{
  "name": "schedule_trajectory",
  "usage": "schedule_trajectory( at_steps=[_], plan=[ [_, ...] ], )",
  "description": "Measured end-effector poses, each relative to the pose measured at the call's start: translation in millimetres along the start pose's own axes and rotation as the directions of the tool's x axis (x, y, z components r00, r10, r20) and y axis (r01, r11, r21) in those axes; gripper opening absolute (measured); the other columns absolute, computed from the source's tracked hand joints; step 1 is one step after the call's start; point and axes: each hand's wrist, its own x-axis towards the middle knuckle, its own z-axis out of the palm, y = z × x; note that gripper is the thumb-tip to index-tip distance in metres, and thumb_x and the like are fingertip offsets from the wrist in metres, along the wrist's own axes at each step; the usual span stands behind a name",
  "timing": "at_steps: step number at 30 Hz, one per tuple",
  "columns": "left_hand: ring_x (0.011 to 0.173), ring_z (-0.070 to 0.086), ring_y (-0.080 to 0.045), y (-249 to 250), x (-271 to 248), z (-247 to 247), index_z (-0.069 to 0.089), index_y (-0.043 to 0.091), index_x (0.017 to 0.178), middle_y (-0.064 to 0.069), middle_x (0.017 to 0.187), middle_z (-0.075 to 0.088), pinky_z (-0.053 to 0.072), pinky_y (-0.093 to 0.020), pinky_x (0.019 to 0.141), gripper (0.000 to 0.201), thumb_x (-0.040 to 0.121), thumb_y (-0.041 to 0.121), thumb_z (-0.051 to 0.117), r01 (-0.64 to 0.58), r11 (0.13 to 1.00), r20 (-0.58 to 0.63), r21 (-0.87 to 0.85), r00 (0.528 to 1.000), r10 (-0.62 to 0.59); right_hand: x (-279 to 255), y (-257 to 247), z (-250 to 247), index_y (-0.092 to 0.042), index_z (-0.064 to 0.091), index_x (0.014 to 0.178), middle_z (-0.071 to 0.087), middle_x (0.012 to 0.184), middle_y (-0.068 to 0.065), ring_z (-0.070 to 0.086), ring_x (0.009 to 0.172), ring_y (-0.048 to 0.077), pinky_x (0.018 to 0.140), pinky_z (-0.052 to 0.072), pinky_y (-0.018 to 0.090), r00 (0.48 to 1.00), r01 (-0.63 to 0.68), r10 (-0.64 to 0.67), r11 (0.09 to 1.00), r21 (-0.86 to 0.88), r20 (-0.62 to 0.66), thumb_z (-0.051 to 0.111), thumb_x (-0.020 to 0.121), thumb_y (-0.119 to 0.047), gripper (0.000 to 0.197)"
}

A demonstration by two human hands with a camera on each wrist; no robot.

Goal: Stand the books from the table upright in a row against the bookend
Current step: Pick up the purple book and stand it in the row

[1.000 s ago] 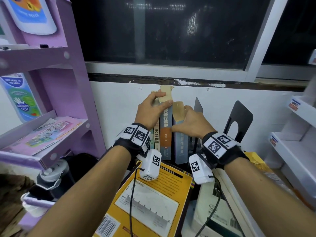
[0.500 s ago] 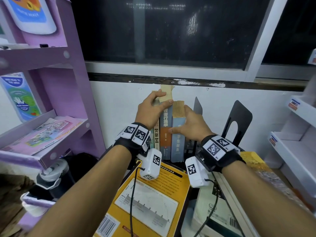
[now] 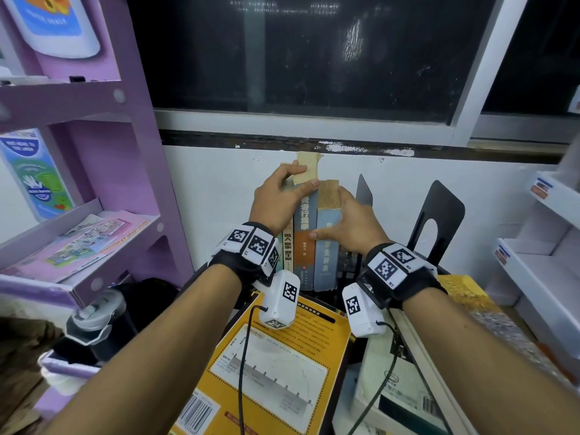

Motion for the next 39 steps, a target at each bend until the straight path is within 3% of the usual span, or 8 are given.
schedule_trajectory(
  at_steps=[4,11,16,19,24,29,32,39],
  plan=[
    [0.114,0.054,-0.009,1,-1,1,0.063,0.023,0.115,0.012,0.122,0.056,0.044,-0.021,0.091,0.035,0.083,0.033,0.072,-0.004,1.0,0.001,0.006,1.0,0.004,1,1,1,-0.017,0.034,0.143,0.059,0.124,0.007,0.054,0.119,0.023,0.093,0.045,0.03,1.0,-0.007,0.007,1.0,-0.02,0.003,0.09,0.062,-0.036,0.1],
    [0.113,0.055,-0.008,1,-2,1,0.063,0.021,0.115,0.012,0.122,0.056,0.043,-0.017,0.087,0.036,0.082,0.033,0.072,-0.005,1.0,0.001,0.009,1.0,0.005,2,1,0,-0.018,0.03,0.144,0.058,0.127,0.007,0.055,0.117,0.024,0.094,0.046,0.03,0.999,-0.032,0.033,0.999,-0.04,0.031,0.089,0.062,-0.041,0.103],
    [0.116,0.053,-0.007,5,-2,-2,0.062,0.023,0.117,0.011,0.13,0.055,0.041,-0.011,0.083,0.037,0.083,0.035,0.071,0.003,0.999,0.025,0.046,1.0,-0.004,-3,-1,-7,-0.02,0.026,0.149,0.059,0.123,0.002,0.056,0.101,0.016,0.08,0.047,0.024,0.995,-0.073,0.071,0.997,0.035,0.065,0.087,0.068,-0.033,0.102],
    [0.121,0.051,-0.012,8,-2,-4,0.061,0.025,0.117,0.008,0.136,0.053,0.043,-0.023,0.095,0.037,0.083,0.037,0.07,0.014,0.996,0.037,0.09,0.999,-0.017,-5,2,-10,-0.028,0.023,0.151,0.063,0.118,0.003,0.063,0.096,0.017,0.072,0.059,0.031,0.988,-0.13,0.12,0.985,0.116,0.092,0.088,0.067,-0.029,0.107],
    [0.123,0.05,-0.017,16,-6,-5,0.061,0.025,0.117,0.005,0.139,0.052,0.041,-0.035,0.104,0.035,0.085,0.037,0.068,0.043,0.989,0.014,0.142,0.999,-0.046,-10,6,-16,-0.031,0.023,0.15,0.06,0.125,0.008,0.065,0.104,0.025,0.08,0.059,0.046,0.968,-0.195,0.163,0.967,0.165,0.189,0.087,0.067,-0.024,0.105],
    [0.124,0.051,-0.019,29,-22,-7,0.06,0.026,0.118,0.004,0.141,0.051,0.042,-0.038,0.105,0.031,0.089,0.036,0.062,0.031,0.98,0.013,0.196,0.999,-0.034,-20,2,-30,-0.024,0.017,0.152,0.048,0.142,0.014,0.053,0.122,0.028,0.097,0.05,0.045,0.963,-0.172,0.16,0.984,0.042,0.217,0.085,0.072,-0.03,0.105],
    [0.126,0.049,-0.02,36,-34,-9,0.06,0.024,0.119,0.003,0.143,0.049,0.04,-0.039,0.107,0.029,0.091,0.031,0.06,0.021,0.98,0.003,0.199,1.0,-0.022,-33,-2,-44,-0.021,0.023,0.151,0.043,0.147,0.014,0.049,0.128,0.026,0.097,0.05,0.039,0.957,-0.146,0.145,0.989,-0.014,0.25,0.08,0.077,-0.033,0.095],
    [0.128,0.046,-0.02,52,-69,-4,0.062,0.018,0.12,-0.004,0.136,0.055,0.035,-0.032,0.106,0.03,0.091,0.021,0.058,-0.117,0.919,-0.038,0.377,0.989,0.141,-72,6,-81,-0.022,0.049,0.134,0.063,0.119,0.002,0.064,0.093,0.019,0.079,0.056,0.037,0.948,-0.166,0.176,0.984,-0.059,0.266,0.072,0.083,-0.037,0.057]
  ],
)
